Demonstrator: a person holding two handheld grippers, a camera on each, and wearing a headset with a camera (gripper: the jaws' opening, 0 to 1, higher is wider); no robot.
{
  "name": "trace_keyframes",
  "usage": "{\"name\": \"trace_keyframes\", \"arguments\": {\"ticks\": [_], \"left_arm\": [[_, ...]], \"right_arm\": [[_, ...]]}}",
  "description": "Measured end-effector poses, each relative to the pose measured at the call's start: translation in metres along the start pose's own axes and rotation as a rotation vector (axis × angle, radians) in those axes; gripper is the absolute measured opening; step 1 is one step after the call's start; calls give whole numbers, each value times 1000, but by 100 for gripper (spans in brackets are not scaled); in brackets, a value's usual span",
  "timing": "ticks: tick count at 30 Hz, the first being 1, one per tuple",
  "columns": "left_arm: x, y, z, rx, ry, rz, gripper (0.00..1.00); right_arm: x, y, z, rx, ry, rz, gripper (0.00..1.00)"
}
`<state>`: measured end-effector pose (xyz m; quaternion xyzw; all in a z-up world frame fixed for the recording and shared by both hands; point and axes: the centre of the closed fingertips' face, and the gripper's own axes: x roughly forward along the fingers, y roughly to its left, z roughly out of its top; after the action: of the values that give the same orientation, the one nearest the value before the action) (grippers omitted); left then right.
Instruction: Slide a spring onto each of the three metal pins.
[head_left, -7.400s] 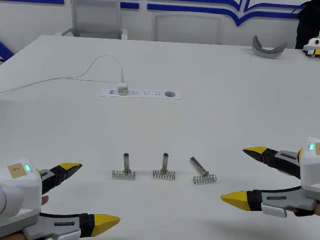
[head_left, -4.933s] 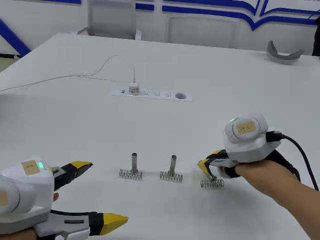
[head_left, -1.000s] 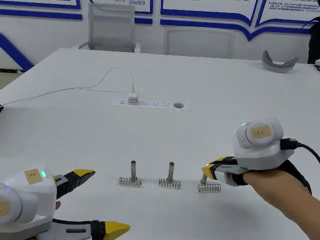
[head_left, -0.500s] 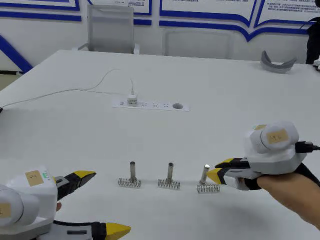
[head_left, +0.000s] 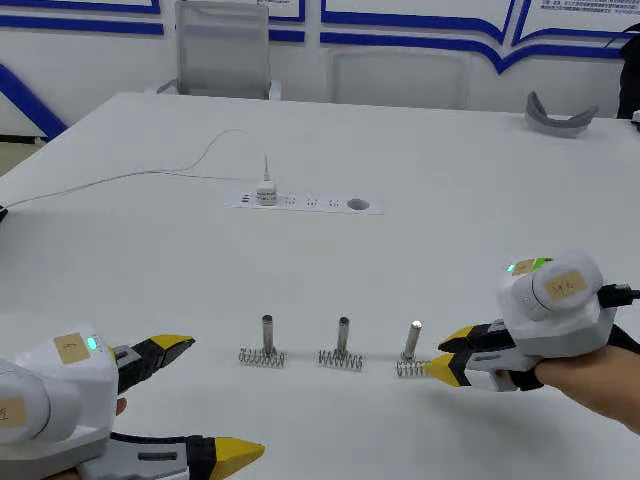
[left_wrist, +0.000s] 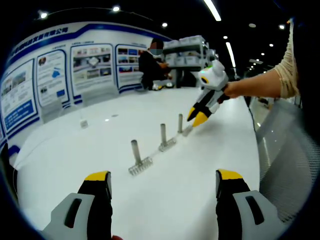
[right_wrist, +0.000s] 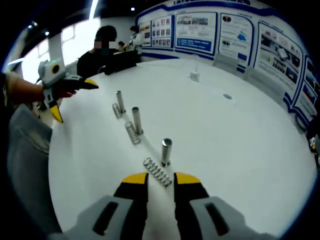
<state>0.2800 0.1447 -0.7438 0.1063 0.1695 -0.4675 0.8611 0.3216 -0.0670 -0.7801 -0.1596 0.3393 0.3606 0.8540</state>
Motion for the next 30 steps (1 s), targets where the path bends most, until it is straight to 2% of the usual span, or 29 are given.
{"name": "trace_keyframes", "arguments": {"ticks": [11,30], "left_arm": [[0,-2,-3,-9,4,2,87],[3,-8,-5,-7,11,-21,86]], "right_arm": [[11,2,-7,-46,37,35,20],[11,8,-18,-64,90,67,15]]}}
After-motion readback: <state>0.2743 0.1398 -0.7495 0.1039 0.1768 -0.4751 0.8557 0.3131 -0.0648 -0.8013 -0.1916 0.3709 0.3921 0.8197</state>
